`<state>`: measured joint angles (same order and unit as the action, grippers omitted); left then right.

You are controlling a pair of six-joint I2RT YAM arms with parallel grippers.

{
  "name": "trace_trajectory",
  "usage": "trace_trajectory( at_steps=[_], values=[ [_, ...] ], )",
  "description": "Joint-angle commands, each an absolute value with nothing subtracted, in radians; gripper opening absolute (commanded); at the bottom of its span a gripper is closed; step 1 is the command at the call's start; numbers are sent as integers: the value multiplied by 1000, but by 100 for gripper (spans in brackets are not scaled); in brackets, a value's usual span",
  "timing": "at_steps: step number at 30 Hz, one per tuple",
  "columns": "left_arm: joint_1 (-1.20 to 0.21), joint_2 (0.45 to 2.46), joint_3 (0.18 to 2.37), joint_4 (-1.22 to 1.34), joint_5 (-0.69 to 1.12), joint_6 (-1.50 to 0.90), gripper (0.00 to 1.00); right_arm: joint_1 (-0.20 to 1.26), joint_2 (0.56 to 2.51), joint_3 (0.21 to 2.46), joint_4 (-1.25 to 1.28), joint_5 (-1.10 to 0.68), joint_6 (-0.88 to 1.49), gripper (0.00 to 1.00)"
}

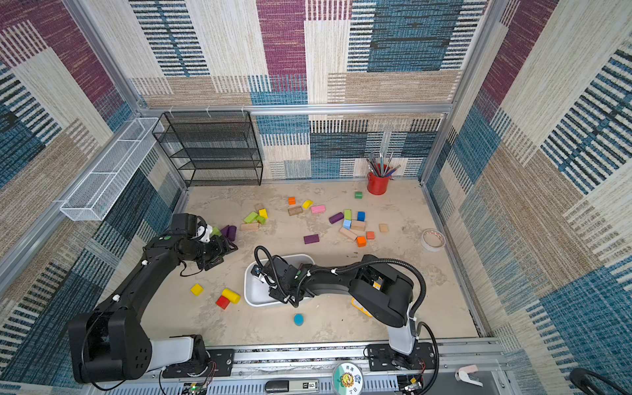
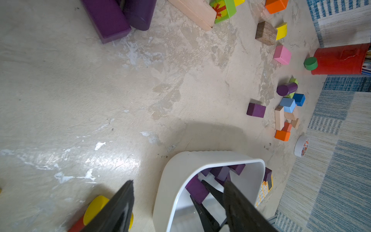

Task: Pick purple bricks into the storage bin
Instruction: Place the building block in the storage box.

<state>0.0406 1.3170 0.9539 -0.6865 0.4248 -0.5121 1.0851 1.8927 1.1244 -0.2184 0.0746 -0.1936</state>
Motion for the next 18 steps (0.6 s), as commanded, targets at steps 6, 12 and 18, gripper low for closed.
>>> trace_trajectory(
  at_steps=[6,12,18],
  values=[
    [41,1325,959,-695,420,-498,72,1085,1890,1137,-197,108,-220,46],
    [41,1338,962,-700,402,-499,72,1086,1863,1135,-180,127,-232,53],
    [39,1347,969,-715,359,-493,72,1086,1826,1123,-139,145,-240,61]
  ],
)
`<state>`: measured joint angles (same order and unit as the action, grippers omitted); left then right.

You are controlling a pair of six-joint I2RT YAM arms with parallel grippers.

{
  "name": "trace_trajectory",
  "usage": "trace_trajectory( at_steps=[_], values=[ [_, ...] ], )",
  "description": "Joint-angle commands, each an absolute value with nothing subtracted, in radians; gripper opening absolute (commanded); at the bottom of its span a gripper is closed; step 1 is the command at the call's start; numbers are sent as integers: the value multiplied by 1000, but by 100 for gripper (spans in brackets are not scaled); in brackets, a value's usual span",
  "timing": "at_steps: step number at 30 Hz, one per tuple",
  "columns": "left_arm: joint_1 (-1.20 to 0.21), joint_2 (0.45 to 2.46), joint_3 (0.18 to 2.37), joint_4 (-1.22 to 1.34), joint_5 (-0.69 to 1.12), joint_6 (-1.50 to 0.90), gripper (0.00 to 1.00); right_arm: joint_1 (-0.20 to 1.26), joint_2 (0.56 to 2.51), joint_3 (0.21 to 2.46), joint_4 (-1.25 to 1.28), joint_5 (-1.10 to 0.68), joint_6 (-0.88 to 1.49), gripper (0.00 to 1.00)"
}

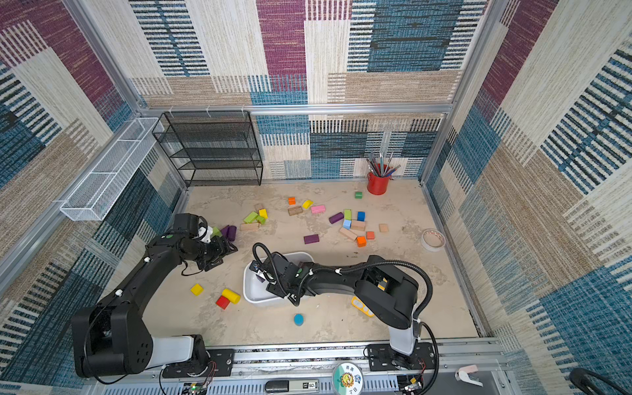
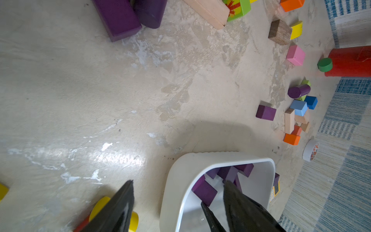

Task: Pick purple bricks into the storage bin
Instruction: Place the building block in the storage box.

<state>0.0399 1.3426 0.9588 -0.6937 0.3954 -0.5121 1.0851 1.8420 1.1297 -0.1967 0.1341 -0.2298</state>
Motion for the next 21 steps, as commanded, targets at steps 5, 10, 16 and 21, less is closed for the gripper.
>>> trace_trajectory(
  at_steps=[5,10,16,21],
  values=[
    [32,1363,983,-735,322,-483,72,1084,1817,1105,-95,149,-244,65],
    [20,1379,991,-747,300,-478,72,1083,1850,1099,-72,150,-241,65],
    [4,1383,988,-749,284,-481,72,1083,1861,1087,-50,158,-241,65],
    [-4,1388,993,-754,278,-480,72,1081,1882,1100,-52,155,-236,65]
  ],
)
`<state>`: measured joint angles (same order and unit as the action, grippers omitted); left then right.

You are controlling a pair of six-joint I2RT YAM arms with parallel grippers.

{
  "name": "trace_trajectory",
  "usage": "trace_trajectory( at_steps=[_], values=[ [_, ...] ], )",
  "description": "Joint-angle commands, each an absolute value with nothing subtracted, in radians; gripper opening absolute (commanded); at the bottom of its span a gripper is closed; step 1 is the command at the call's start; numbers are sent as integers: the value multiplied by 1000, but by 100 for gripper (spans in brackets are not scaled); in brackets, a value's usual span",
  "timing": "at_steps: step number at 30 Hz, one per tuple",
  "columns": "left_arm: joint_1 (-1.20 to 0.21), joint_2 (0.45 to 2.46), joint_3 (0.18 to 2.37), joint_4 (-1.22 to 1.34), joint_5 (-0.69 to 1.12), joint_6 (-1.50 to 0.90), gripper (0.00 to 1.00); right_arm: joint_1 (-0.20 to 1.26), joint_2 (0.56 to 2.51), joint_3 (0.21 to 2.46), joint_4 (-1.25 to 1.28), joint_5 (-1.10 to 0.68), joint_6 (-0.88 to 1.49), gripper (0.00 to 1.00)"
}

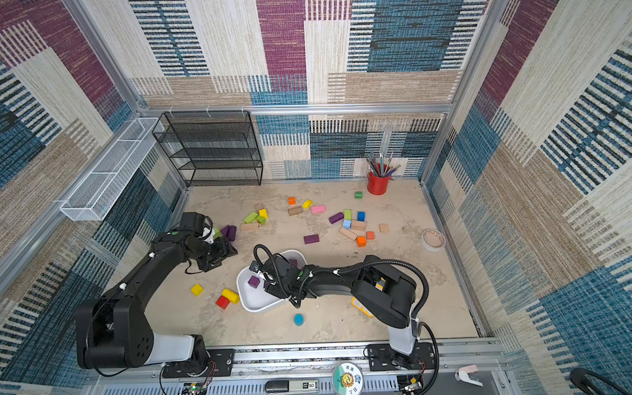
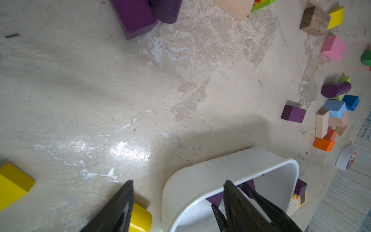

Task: Pick purple bricks into the storage bin
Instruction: Place the building block in the storage box.

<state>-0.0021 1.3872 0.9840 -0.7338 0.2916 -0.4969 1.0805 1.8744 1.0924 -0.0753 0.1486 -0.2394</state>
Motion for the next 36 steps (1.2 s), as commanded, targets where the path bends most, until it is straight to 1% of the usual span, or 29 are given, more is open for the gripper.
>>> trace_trajectory(
  at_steps=[1,8,14,21,28,36],
  values=[
    [-5,1388,992,-754,279,-480,72,1079,1882,1101,-51,150,-234,65],
    [-10,1396,998,-759,272,-478,71,1071,1883,1123,-50,134,-228,64],
    [-13,1397,1003,-771,234,-485,70,1053,1840,1122,-30,94,-212,64],
    [-16,1420,1039,-812,156,-509,63,1024,1765,1095,20,23,-163,63],
    [-19,1440,1103,-861,79,-528,61,993,1674,1036,94,-61,-92,63],
    [-35,1492,1167,-892,-11,-588,57,962,1544,960,106,-80,-74,64]
  ],
)
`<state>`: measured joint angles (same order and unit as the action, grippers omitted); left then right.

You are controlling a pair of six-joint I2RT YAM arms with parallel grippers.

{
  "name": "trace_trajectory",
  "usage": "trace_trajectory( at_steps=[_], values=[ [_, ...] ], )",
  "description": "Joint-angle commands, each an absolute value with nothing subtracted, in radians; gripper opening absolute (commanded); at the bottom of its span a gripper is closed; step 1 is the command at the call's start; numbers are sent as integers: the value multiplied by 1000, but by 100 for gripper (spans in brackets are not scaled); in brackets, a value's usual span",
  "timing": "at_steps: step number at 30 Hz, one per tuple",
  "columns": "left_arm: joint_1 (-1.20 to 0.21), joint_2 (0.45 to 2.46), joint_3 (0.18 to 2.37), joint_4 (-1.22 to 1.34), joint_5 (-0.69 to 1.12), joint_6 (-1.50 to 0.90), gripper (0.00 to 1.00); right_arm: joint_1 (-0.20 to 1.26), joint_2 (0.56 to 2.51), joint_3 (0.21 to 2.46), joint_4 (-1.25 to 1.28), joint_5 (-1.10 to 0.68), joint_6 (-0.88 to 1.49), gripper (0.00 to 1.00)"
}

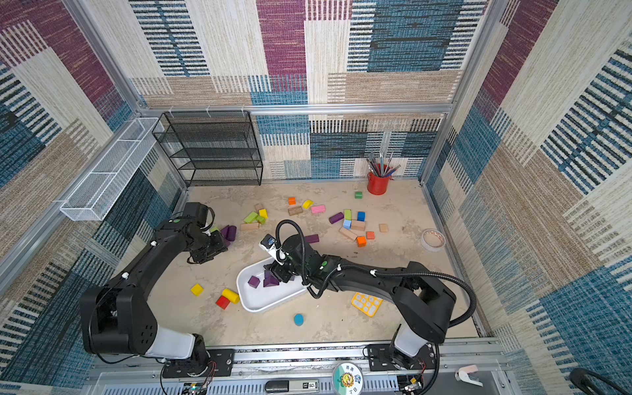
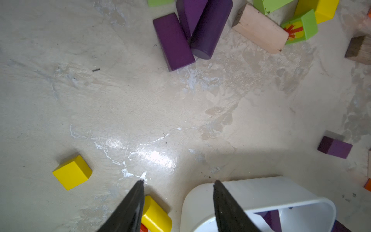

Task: Pick purple bricks into the storage bin
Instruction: Place the building block in the storage box, then pick up the building block from the center of the board.

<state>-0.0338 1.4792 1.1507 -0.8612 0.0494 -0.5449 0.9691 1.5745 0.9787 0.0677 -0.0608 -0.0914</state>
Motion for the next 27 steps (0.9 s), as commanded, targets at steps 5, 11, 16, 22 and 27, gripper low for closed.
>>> trace_trajectory(
  at_steps=[5,11,16,22,27],
  values=[
    [-46,1540,1198,-891,-50,-627,56,935,1470,901,99,-58,-58,64],
    [-49,1615,1254,-890,-82,-666,56,905,1384,836,97,-31,-12,64],
    [-49,1706,1320,-887,-84,-684,56,876,1335,799,70,-2,27,65],
    [-49,1791,1364,-862,-83,-704,56,849,1298,766,63,0,61,70],
    [-49,1853,1411,-861,-98,-707,55,840,1292,760,45,-3,69,72]
  ],
)
